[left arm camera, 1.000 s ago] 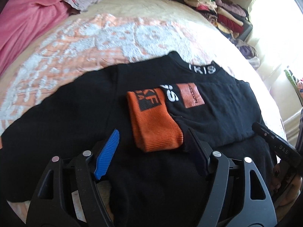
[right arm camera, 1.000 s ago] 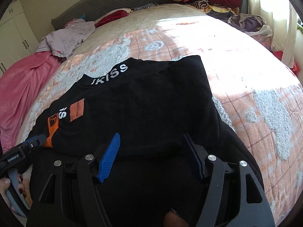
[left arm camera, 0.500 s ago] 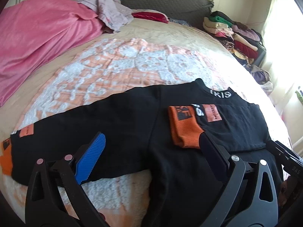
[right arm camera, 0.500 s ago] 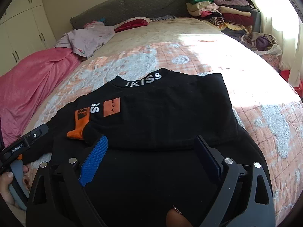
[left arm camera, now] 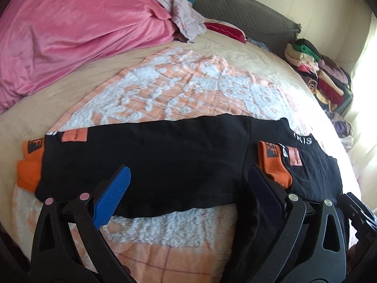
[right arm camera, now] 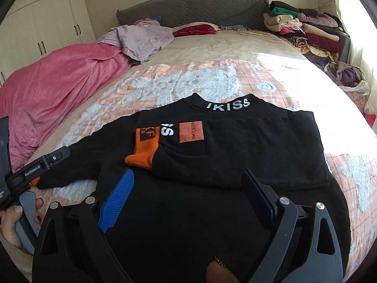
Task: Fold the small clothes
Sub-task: 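Move the left gripper to the other orange cuff and grasp it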
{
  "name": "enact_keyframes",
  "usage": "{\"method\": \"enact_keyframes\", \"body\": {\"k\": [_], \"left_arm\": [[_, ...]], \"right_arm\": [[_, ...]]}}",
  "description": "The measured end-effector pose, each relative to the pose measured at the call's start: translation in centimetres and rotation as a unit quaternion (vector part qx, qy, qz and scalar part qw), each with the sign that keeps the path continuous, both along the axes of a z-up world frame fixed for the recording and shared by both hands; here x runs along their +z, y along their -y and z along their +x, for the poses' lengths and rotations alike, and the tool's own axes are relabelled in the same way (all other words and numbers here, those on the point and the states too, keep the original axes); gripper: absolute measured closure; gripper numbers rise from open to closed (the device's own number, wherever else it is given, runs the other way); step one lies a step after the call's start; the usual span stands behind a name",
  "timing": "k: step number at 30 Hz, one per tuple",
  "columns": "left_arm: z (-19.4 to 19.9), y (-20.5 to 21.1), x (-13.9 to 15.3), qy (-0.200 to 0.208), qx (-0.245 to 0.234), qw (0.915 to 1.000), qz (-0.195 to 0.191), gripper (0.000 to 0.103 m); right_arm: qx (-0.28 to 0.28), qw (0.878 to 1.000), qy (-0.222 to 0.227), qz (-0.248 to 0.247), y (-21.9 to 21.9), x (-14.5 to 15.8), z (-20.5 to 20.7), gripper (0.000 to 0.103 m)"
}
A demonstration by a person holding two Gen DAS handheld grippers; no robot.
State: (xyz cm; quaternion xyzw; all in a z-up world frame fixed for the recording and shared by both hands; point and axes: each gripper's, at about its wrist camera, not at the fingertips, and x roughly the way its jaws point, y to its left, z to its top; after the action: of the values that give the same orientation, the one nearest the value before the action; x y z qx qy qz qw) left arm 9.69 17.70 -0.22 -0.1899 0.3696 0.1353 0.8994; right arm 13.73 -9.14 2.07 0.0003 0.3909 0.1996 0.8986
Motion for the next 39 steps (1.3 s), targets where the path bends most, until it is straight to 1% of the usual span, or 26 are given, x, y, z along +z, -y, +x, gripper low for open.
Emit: {"method": "enact_keyframes", "body": {"k": [4,6,9,15,18,21,24,26,31,33,37,39], "left_arm": [[-1.4,-1.8,0.5,0.014,0.03,0.9994,-0.014,0.01],[-2.5,-3.1,0.8,0.021,0.052,0.9982,-0.021,0.01],[-3.9,-5.1,0.8,0.018,0.082,0.9959,-0.033,0.01],[-6.8,-9.1,-0.2,0.005,0.134,0.9883,-0.072,0.01],[-8.3,-10.2,-0.4,0.003,0.155,0.9852,-0.073,0.01],[-9.2,-11.1,-0.7,-0.003,0.167,0.9831,-0.075,0.01],[-9.9,-12.1,-1.3,-0.008,0.173,0.9803,-0.094,0.01],[-10.5,-12.6,-1.8,-0.006,0.176,0.9777,-0.113,0.01],[-11.1,-14.1,-3.9,-0.005,0.183,0.968,-0.172,0.01],[-11.2,-14.4,-4.4,0.0,0.184,0.9656,-0.184,0.01],[-11.0,-14.8,-4.9,0.013,0.189,0.9644,-0.185,0.01],[-10.7,-15.1,-5.1,0.011,0.194,0.9646,-0.178,0.014]], "right_arm": [[0.017,1.0,0.005,-0.002,-1.5,0.5,-0.4,0.012],[0.025,1.0,0.006,0.0,-2.2,0.7,-0.6,0.012],[0.036,0.999,0.009,0.002,-3.2,1.1,-0.8,0.012],[0.056,0.998,0.012,0.004,-5.3,1.5,-1.2,0.012],[0.07,0.997,0.013,0.003,-6.5,1.6,-1.6,0.012],[0.093,0.996,0.013,-0.004,-8.2,1.6,-2.2,0.012],[0.118,0.993,0.012,-0.008,-9.9,1.4,-2.8,0.012],[0.132,0.991,0.009,-0.009,-11.1,1.3,-3.2,0.012],[0.157,0.988,0.004,-0.011,-13.3,1.0,-4.3,0.012],[0.16,0.987,0.002,-0.008,-13.6,0.9,-4.6,0.012],[0.156,0.988,-0.006,-0.001,-13.4,0.8,-4.5,0.012],[0.15,0.989,-0.009,0.002,-13.0,0.7,-4.3,0.012]]}}
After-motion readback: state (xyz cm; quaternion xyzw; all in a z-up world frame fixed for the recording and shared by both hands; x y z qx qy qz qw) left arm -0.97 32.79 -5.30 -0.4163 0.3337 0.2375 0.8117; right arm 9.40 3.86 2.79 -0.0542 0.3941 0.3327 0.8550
